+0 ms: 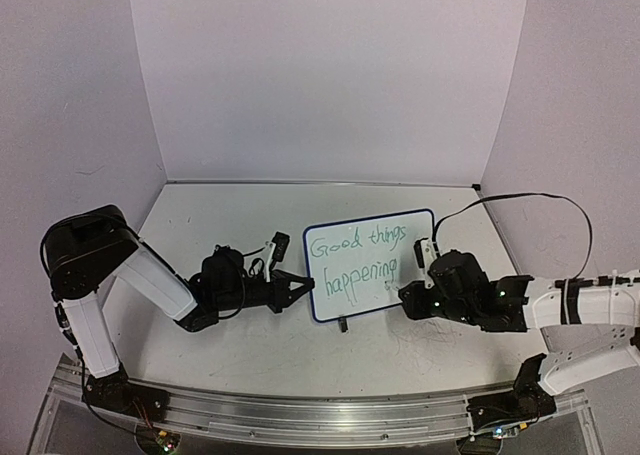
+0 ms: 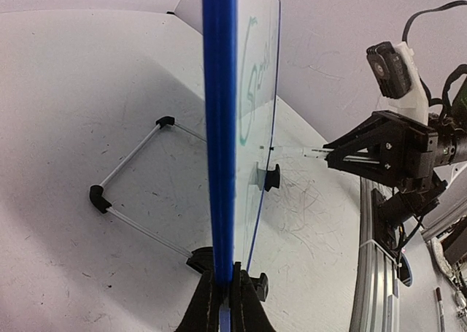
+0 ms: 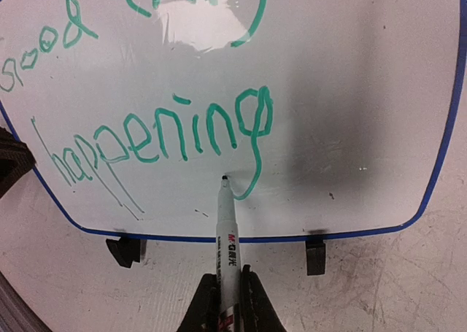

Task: Write a sentence on the whiteboard
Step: Write a sentence on the whiteboard, then place the whiteboard at the center of the board.

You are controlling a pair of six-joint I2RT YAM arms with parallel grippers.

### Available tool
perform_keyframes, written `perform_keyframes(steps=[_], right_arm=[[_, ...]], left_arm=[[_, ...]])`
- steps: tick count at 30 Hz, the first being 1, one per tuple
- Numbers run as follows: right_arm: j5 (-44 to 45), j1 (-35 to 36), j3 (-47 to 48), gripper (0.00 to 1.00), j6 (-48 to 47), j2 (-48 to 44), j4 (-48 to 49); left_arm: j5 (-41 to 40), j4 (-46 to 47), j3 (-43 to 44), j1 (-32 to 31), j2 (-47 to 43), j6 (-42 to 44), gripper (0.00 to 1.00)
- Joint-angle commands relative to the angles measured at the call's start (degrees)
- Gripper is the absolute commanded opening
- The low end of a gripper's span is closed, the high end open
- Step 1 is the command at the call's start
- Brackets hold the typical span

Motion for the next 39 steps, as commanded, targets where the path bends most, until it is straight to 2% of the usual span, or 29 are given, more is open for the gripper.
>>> perform_keyframes(steps=[1,6,15,20,24,26,30,33,37,39], right_arm=[[3.90,-0.10,-0.55,0.00,2.78,-3.09,-3.61],[6.45,-0.18,-1.17,0.00,3.97,-3.37,-3.78],[9.13,-1.63,0.21,0.00,0.61,0.70,0.69],[9.90,-1.63,1.13,0.00,-0.14,-0.46,2.06],[6.46,-1.34,4.88,0.00,3.73,-4.75,-10.36],[4.70,-1.25,5.94,0.00,4.88,-9.34,-15.40],[6.00,-1.31,10.98,0.00,2.79,-16.03,-22.24],[8.59,-1.35,12.84,0.00,0.34,-19.79,-22.14],[10.30,-1.32,14.00,0.00,-2.13,-19.60,-19.53],[9.97,-1.32,14.01,0.00,-3.79,-19.10,-17.63]], left_arm=[[-1.40,-0.03,-0.69,0.08,-2.36,1.79,0.00],[-1.02,-0.09,-0.78,0.05,-2.24,1.70,0.00],[-0.85,-0.09,-0.44,0.05,-1.91,1.46,0.00],[-0.71,-0.05,-0.06,0.05,-1.31,1.50,0.00],[-0.68,-0.09,-0.27,0.05,-1.91,1.04,0.01],[-0.84,-0.21,-0.57,0.05,-2.66,0.88,0.06],[-1.76,-1.33,-0.88,0.12,-4.84,0.05,0.24],[-3.42,-5.50,-1.55,0.13,-8.92,0.09,0.37],[-7.92,-14.96,-4.06,0.12,-18.82,0.05,0.46],[-11.19,-21.97,-5.20,0.13,-25.23,-0.69,0.57]])
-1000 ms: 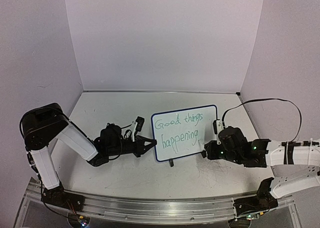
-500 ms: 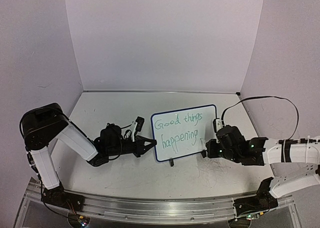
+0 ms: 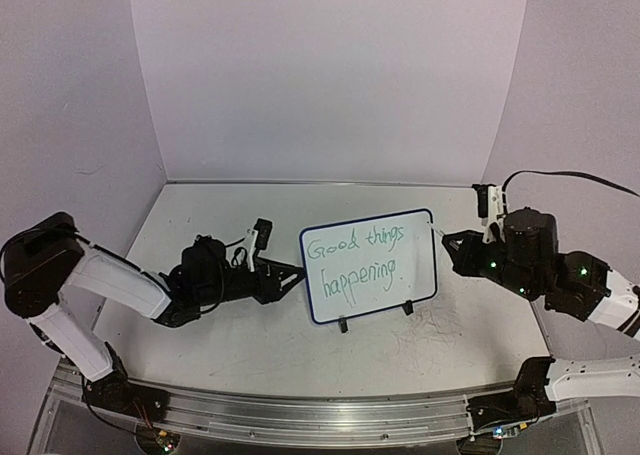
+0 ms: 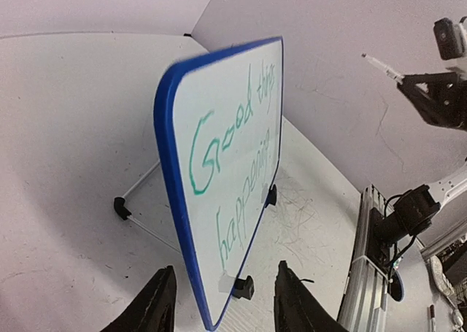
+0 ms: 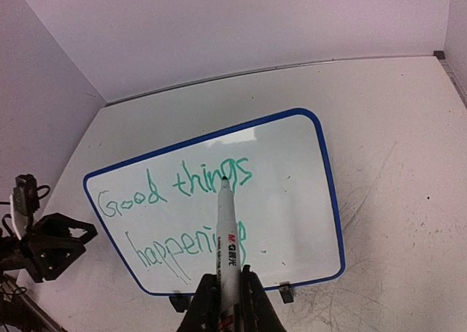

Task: Write a sentence on the whiteboard
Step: Place the whiteboard at the center of the board, then pick up the pen cap from the center of the board.

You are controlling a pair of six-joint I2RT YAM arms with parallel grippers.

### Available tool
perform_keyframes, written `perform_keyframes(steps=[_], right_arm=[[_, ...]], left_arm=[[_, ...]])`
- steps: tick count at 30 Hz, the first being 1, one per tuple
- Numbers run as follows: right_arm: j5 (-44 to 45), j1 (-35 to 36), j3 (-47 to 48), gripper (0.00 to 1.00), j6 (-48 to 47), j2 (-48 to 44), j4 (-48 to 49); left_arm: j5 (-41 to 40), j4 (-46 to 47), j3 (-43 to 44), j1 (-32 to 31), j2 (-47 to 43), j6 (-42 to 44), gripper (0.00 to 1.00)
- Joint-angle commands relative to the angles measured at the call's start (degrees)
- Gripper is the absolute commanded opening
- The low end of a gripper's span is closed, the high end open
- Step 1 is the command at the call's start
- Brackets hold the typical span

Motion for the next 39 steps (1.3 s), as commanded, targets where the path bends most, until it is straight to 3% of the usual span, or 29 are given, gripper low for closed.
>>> perform_keyframes(steps=[1,5,9,12,15,21,30,39], right_arm=[[1.56,-0.04,1.27,0.00,-4.82,1.61,2.63],[-0.37,0.00,-0.08,0.00,-9.26,1.31,7.56],[-1.28,-0.02,-2.55,0.00,-13.36,-0.60,11.75],[-2.42,-0.02,-3.98,0.00,-15.16,-2.15,14.24],[-3.69,0.00,-5.31,0.00,-16.75,-3.19,16.16],[-6.61,0.00,-8.48,0.00,-17.75,-5.30,19.30],[-9.07,-0.04,-12.12,0.00,-16.17,-8.24,21.43],[-9.25,-0.04,-11.97,0.00,-16.68,-8.43,21.53]], left_arm=[[-8.49,-16.64,-2.53,0.19,-14.98,-0.98,0.64],[-15.37,-38.13,-0.58,1.28,-24.70,-7.15,0.71],[-19.97,-61.24,5.37,3.51,-27.65,-12.76,0.71],[-15.96,-68.45,7.42,8.62,-27.59,-12.87,0.71],[-14.26,-73.72,11.20,12.87,-25.96,-7.76,0.71],[-5.27,-77.71,21.72,21.09,-12.10,3.95,0.74],[6.73,-77.07,32.44,21.79,6.52,17.32,0.73],[2.84,-76.91,36.00,21.83,14.24,23.31,0.71]])
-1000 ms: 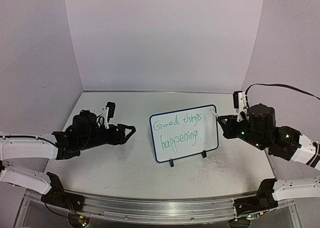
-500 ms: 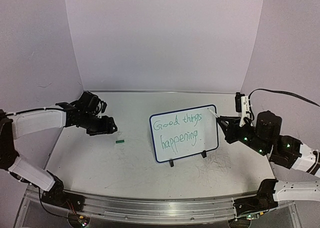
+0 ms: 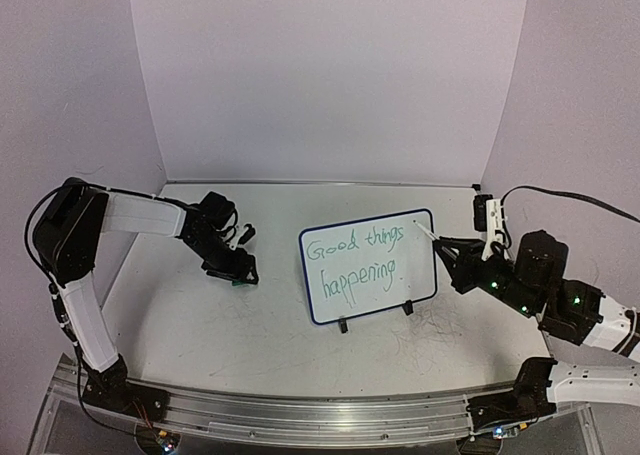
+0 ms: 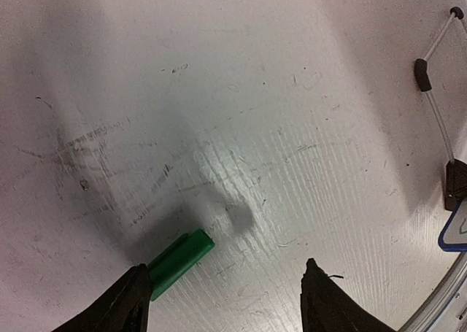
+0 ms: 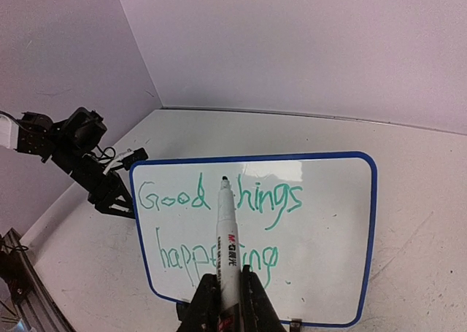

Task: Write a sentence on the whiteboard
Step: Pick up the pen cap from the center of the board.

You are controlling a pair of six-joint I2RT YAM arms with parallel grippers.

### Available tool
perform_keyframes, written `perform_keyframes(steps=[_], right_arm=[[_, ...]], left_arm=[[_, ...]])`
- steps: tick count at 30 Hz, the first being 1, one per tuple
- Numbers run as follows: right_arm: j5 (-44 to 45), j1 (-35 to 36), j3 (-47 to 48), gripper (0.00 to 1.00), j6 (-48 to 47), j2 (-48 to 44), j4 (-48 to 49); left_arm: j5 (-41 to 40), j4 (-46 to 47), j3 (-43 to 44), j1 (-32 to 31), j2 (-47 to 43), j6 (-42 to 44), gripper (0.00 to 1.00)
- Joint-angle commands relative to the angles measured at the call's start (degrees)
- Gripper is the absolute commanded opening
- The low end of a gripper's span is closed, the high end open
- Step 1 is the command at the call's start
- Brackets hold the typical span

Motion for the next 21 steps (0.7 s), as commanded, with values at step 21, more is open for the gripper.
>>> perform_keyframes(steps=[21], right_arm=[[-3.20,-0.03,1.00,0.00,1.40,2.27,3.90]], left_arm=[[-3.81,-0.03,-2.40,-0.18,-0.61,2.94,0.56]])
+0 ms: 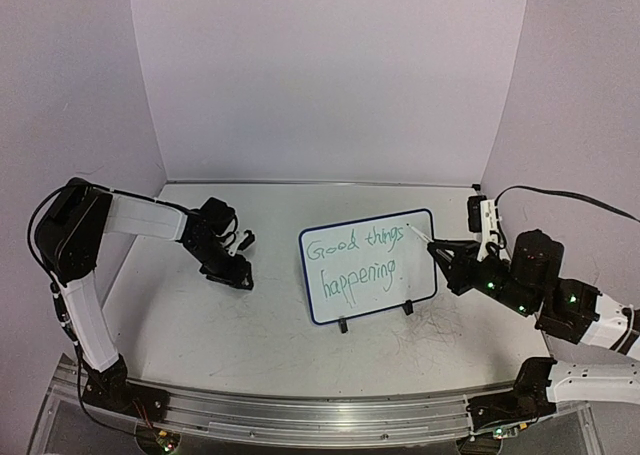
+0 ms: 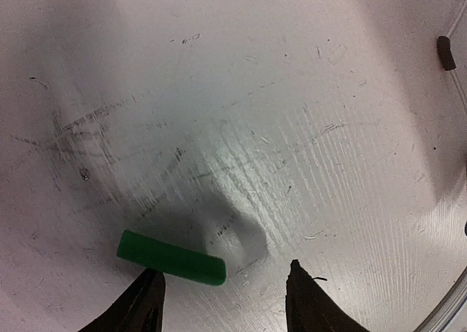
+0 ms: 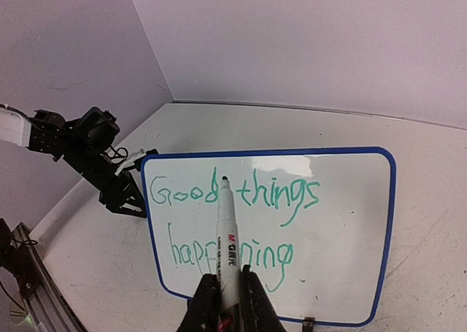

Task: Write a sentence on the whiteboard
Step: Pick up the pen cap from the center of the board.

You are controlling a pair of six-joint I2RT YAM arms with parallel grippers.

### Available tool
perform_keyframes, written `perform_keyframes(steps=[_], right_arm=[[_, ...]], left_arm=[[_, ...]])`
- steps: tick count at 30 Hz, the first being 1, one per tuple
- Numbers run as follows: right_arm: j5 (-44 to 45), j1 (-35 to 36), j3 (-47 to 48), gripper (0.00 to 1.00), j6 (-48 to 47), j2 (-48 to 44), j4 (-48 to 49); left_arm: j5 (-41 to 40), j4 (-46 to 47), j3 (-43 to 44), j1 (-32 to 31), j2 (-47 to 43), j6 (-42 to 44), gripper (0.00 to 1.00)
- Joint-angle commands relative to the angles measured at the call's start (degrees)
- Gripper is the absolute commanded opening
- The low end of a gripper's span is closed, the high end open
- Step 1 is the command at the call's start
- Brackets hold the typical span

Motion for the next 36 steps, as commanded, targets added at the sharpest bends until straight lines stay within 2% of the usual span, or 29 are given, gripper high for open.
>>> perform_keyframes(steps=[1,7,12,14,18,23,36], right_arm=[[-0.72,-0.01,1.01,0.00,0.56,0.82,2.79],[-1.45,0.02,0.71,0.00,0.79,1.72,3.57],[-1.28,0.00,0.38,0.00,0.93,1.03,3.67],[-1.00,-0.06,0.01,0.00,0.98,0.65,3.67],[-0.91,0.01,-0.32,0.00,0.89,0.39,3.67],[-0.63,0.00,-0.53,0.00,0.61,0.38,3.74],[-0.46,-0.02,-1.58,0.00,0.72,-1.17,3.67]], left_arm=[[-2.39,-0.41,-1.27,-0.33,-2.10,-1.54,0.55],[-5.99,-0.53,-0.70,-1.00,-1.11,-4.41,0.55],[-6.26,-1.28,0.66,-1.00,-0.06,-12.01,0.64],[-6.46,-1.29,0.64,-1.14,-0.09,-15.28,0.65],[-10.18,-3.27,1.45,-2.52,0.84,-22.15,0.57],[-16.56,-4.87,3.38,-5.64,3.36,-26.88,0.57],[-25.28,-6.95,7.59,-7.51,7.57,-30.37,0.50]])
